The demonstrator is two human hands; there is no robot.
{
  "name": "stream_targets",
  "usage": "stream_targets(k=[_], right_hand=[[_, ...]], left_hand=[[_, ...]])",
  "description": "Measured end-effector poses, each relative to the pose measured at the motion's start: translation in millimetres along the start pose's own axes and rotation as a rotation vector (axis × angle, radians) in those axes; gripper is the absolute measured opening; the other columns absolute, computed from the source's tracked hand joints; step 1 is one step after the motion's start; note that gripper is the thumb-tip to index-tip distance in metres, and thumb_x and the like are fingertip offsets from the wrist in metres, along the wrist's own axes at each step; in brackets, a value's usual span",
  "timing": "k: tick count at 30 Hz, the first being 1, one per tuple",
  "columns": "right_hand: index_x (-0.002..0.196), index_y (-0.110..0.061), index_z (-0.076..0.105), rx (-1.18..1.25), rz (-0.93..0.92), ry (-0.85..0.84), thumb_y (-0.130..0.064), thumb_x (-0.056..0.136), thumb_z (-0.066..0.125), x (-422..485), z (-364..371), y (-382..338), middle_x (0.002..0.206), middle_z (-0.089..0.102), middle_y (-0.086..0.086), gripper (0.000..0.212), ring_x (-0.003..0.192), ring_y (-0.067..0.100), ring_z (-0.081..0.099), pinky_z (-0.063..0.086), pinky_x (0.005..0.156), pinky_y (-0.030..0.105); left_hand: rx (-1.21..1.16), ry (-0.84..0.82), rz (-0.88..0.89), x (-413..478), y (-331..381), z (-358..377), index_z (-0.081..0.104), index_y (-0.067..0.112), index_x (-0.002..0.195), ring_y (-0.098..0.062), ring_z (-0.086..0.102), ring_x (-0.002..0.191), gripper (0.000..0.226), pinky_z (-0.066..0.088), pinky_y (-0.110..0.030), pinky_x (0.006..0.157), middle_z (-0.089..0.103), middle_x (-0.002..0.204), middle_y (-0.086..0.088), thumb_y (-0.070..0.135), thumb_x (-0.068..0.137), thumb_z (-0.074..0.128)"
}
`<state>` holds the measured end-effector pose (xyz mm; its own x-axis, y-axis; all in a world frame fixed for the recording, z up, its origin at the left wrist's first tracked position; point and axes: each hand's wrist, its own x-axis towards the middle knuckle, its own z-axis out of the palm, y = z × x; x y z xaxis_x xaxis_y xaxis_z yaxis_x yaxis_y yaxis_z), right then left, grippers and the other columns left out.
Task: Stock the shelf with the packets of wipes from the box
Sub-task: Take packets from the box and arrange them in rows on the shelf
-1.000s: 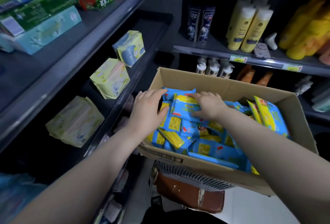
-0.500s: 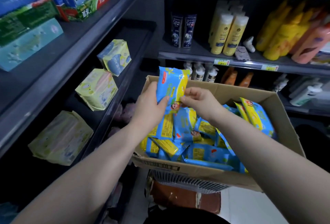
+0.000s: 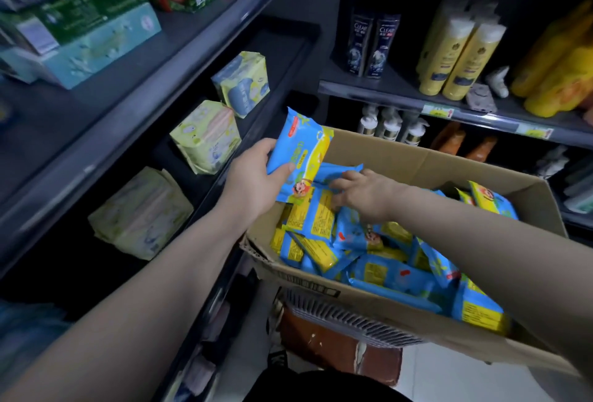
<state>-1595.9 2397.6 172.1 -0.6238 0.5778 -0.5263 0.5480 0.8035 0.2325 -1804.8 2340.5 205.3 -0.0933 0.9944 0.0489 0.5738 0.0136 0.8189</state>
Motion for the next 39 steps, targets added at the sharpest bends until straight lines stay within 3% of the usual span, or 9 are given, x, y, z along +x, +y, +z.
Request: stream_targets(k=[4, 8, 12, 15, 19, 23, 31, 35, 39], right_hand=[[0.11, -0.027, 0.055, -0.043, -0.106, 0.056, -0.033, 0.08, 0.067, 5.2, -4.4, 0.5, 0.124, 0.053, -0.004, 0.033, 0.122, 0.025, 0.036, 0.035, 0.094, 0.039], [0.13, -0.033, 0.047, -0.103, -0.11, -0.036, -0.033, 0.084, 0.062, 4.2, -2.4, 0.2, 0.129, 0.051, -0.004, 0.049, 0.123, 0.026, 0.034, 0.026, 0.102, 0.038], [0.115, -0.031, 0.06, -0.097, -0.134, -0.015, -0.032, 0.081, 0.066, -2.5, -7.2, 3.5, 0.121, 0.055, -0.006, 0.035, 0.12, 0.023, 0.036, 0.029, 0.099, 0.035], [0.102, -0.025, 0.062, 0.008, -0.121, 0.192, -0.029, 0.077, 0.068, -13.9, -6.5, 15.7, 0.11, 0.063, -0.006, 0.027, 0.116, 0.02, 0.045, 0.03, 0.093, 0.032], [0.078, -0.018, 0.058, 0.223, -0.116, 0.765, -0.023, 0.069, 0.068, -36.6, -16.8, 28.2, 0.074, 0.062, -0.003, 0.014, 0.081, 0.027, 0.057, 0.028, 0.084, 0.03], [0.083, -0.021, 0.058, 0.428, -0.126, 0.992, -0.029, 0.072, 0.069, -52.1, -51.6, 19.8, 0.076, 0.057, -0.009, 0.017, 0.079, 0.019, 0.053, 0.024, 0.082, 0.023], [0.106, -0.025, 0.067, 0.976, -0.315, 0.857, -0.016, 0.082, 0.07, -45.9, -129.6, -34.6, 0.092, 0.068, -0.012, 0.025, 0.084, 0.002, 0.062, 0.049, 0.08, 0.028], [0.097, -0.023, 0.066, 1.007, -0.418, 0.79, -0.014, 0.084, 0.069, -32.9, -169.6, -77.1, 0.089, 0.069, -0.005, 0.016, 0.078, 0.005, 0.061, 0.051, 0.073, 0.033], [0.093, -0.027, 0.063, 0.923, -0.526, 0.807, -0.013, 0.084, 0.069, -21.6, -208.1, -123.6, 0.086, 0.067, -0.008, 0.018, 0.076, 0.004, 0.059, 0.051, 0.075, 0.033]], left_hand=[[-0.039, 0.02, -0.027, -9.4, 0.5, -7.8, 0.059, 0.021, 0.109, -0.016, 0.067, 0.089, 0.029, 0.055, -0.047, 0.079, 0.07, 0.098, 0.004, 0.033, 0.083, 0.061], [-0.051, 0.072, -0.042, -21.5, 7.7, -14.9, 0.059, 0.017, 0.107, -0.021, 0.067, 0.087, 0.028, 0.054, -0.049, 0.078, 0.07, 0.096, -0.001, 0.03, 0.082, 0.062], [-0.039, 0.118, -0.064, -34.7, 11.5, -19.5, 0.06, 0.026, 0.101, -0.016, 0.068, 0.085, 0.015, 0.055, -0.046, 0.079, 0.07, 0.094, 0.004, 0.023, 0.086, 0.063], [-0.015, 0.16, -0.092, -44.3, 14.8, -23.3, 0.059, 0.031, 0.097, -0.014, 0.067, 0.085, 0.015, 0.055, -0.045, 0.079, 0.071, 0.093, 0.006, 0.025, 0.084, 0.065], [0.0, 0.237, -0.104, -54.5, 21.4, -37.5, 0.062, 0.032, 0.103, -0.018, 0.069, 0.084, 0.03, 0.055, -0.046, 0.079, 0.072, 0.093, 0.004, 0.037, 0.073, 0.062], [0.11, 0.311, -0.083, -68.0, 32.0, -58.6, 0.063, 0.024, 0.114, -0.019, 0.067, 0.088, 0.032, 0.053, -0.04, 0.082, 0.071, 0.099, 0.002, 0.028, 0.082, 0.062], [0.289, 0.446, -0.118, -127.1, 32.7, -136.7, 0.062, 0.025, 0.102, -0.017, 0.064, 0.092, 0.016, 0.05, -0.039, 0.084, 0.069, 0.1, 0.005, 0.019, 0.087, 0.063], [0.438, 0.448, -0.172, -168.9, 31.0, -181.2, 0.061, 0.021, 0.114, -0.017, 0.058, 0.093, 0.021, 0.044, -0.032, 0.079, 0.062, 0.1, 0.005, 0.018, 0.094, 0.053], [0.558, 0.5, -0.256, -212.6, 22.7, -223.5, 0.062, 0.022, 0.11, -0.015, 0.051, 0.083, 0.019, 0.034, -0.027, 0.069, 0.06, 0.093, 0.001, 0.017, 0.094, 0.054]])
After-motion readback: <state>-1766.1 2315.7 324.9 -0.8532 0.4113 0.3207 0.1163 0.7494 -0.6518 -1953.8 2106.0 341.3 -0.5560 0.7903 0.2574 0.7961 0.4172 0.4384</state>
